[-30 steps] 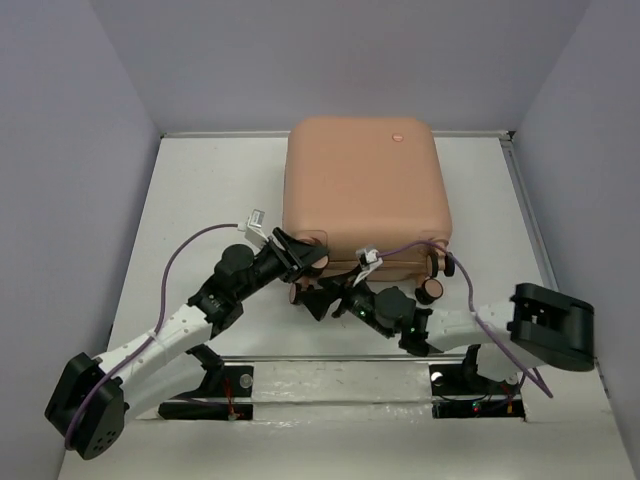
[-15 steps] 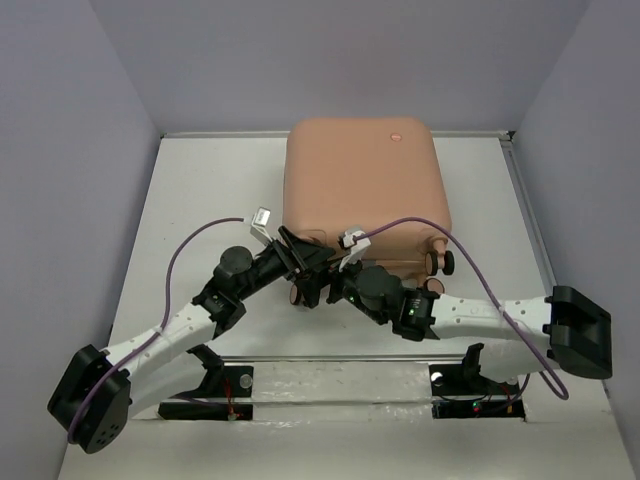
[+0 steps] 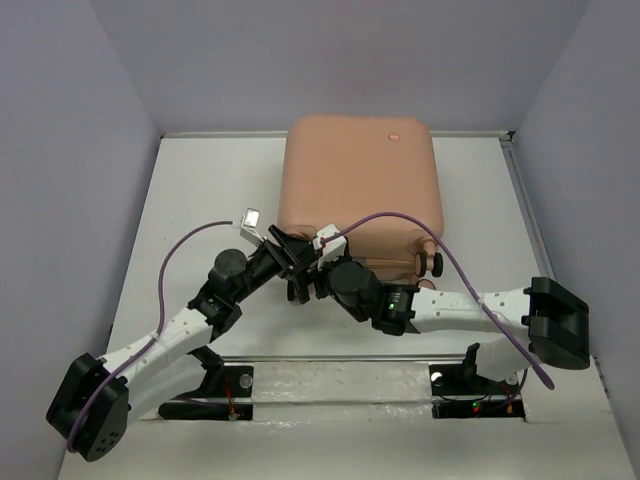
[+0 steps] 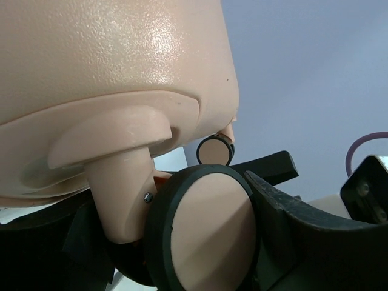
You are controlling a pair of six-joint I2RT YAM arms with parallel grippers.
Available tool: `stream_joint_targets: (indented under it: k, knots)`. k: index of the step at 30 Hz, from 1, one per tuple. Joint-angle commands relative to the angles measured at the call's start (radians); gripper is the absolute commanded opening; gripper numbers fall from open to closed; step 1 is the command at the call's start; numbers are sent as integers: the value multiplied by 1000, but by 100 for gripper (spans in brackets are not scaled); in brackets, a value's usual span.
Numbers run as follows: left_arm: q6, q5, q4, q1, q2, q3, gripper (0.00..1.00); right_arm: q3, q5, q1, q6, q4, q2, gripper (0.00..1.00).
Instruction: Pack the luggage
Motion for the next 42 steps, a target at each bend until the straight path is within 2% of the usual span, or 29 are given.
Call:
stream_joint_targets:
  k: [1,6,12,16,19,26,30,33,34,36,42]
  knots:
    - [17,74,66,-4,-67,-13,80,100,183,-29,-75,114,-3,89]
    - [43,36,-19,19,-124,-21,80,68,53,-29,-5,91,-51,92]
    - [65,-2,-66,46,-173,-34,79,-18,-146,-29,211,42,-120,96]
    - [67,-7,-75,63,-175,-38,71,-131,-177,-29,371,22,-239,95]
    - [68,-7,-76,71,-166,-38,67,-205,-135,-29,428,9,-316,95]
    - [85,-24,-78,82,-176,-34,66,-193,-177,-65,394,65,-301,99]
    - [87,-27,-92,100,-202,-42,66,-110,-254,-98,307,83,-209,98]
    - [96,-15,-104,115,-212,-39,67,-47,-245,-108,262,83,-157,95]
    - [100,-13,-118,123,-221,-38,65,-45,-243,-108,265,86,-149,91]
    - [116,-13,-145,131,-232,-39,62,-58,-257,-108,264,107,-164,88]
    - [142,-18,-168,157,-264,-45,39,-171,-346,-108,317,83,-304,96]
